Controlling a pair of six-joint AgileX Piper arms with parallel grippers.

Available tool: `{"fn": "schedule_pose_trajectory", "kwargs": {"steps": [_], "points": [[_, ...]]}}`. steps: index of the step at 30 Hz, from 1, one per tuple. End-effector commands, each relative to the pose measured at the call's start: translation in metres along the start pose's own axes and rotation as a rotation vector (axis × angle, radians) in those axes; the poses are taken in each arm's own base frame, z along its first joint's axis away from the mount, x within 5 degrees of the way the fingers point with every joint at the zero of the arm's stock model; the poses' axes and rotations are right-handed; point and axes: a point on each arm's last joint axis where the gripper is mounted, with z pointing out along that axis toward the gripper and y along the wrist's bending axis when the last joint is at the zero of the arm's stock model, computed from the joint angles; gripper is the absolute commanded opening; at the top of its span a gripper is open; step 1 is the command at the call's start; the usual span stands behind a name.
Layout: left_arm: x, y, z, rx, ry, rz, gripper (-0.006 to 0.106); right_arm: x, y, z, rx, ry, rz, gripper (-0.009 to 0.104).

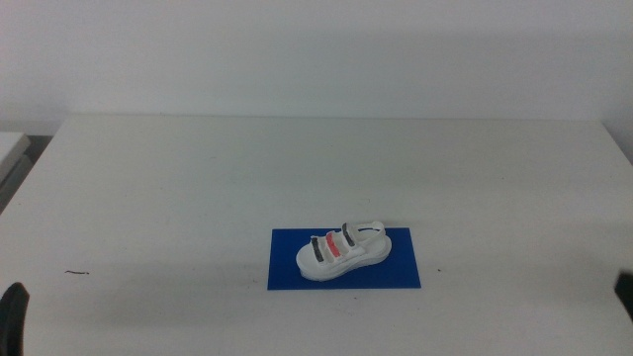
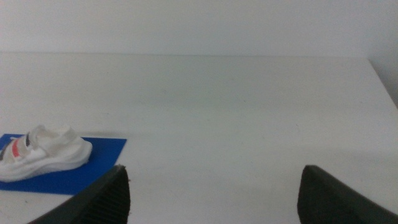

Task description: Use one arm to grab the shoe from the table and place it on the mat.

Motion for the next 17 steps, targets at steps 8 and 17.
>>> {"fn": "schedule_pose_trajectory", "kwargs": {"steps": [8, 17], "points": [[-0.001, 0.000, 0.000, 0.001, -0.007, -0.005, 0.094, 0.048, -0.006, -0.019, 0.052, -0.168, -0.003, 0.093], [-0.001, 0.000, 0.000, 0.001, -0.007, -0.005, 0.094, 0.048, -0.008, -0.023, 0.076, -0.196, 0.000, 0.093]]}}
